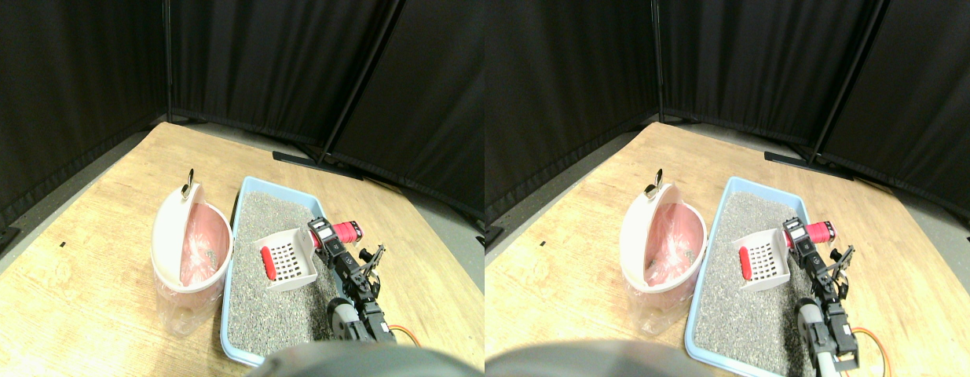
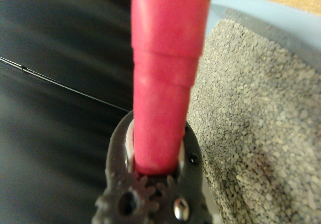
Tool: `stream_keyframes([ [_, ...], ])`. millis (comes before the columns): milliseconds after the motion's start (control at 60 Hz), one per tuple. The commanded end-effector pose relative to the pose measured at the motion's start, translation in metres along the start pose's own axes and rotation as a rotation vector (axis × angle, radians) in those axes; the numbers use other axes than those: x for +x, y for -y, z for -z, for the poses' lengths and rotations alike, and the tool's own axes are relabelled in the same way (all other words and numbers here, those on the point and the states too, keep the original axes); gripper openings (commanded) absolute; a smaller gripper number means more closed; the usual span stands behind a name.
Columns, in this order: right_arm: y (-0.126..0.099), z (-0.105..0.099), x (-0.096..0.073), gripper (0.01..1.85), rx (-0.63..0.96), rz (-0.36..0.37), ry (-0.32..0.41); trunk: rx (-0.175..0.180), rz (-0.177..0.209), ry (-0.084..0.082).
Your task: Scoop (unimanual)
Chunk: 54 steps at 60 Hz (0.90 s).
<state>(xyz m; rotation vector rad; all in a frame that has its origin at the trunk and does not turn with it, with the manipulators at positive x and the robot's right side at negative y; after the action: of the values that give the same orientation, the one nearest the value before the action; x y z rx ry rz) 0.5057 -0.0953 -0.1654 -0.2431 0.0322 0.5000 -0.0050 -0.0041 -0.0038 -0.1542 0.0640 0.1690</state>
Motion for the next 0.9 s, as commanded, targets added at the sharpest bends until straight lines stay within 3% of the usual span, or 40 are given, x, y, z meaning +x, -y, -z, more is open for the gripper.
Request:
stream_keyframes([
  [17, 0.009, -0.016, -0.004, 0.05, 0.044, 0.052, 0.029, -0.014, 0.002, -0.02],
  [150, 0.025, -0.015, -0.007, 0.05, 0.218, 0.132, 0.021, -0.008, 0.013, -0.019],
  [317, 0.034, -0.01, -0.012, 0.05, 0.246, 0.173, 0.024, -0.001, 0.023, -0.018],
  [417, 0.038, -0.009, -0.016, 0.05, 0.258, 0.166, 0.055, 0.001, 0.028, -0.017],
  [667, 0.047, -0.011, -0.024, 0.05, 0.432, 0.232, 0.142, 0.004, 0.033, -0.008],
  [750, 0.052, -0.014, -0.027, 0.05, 0.559, 0.276, 0.179, 0.004, 0.036, -0.004],
  [900, 0.054, -0.021, -0.026, 0.05, 0.631, 0.28, 0.236, 0.001, 0.037, 0.003],
])
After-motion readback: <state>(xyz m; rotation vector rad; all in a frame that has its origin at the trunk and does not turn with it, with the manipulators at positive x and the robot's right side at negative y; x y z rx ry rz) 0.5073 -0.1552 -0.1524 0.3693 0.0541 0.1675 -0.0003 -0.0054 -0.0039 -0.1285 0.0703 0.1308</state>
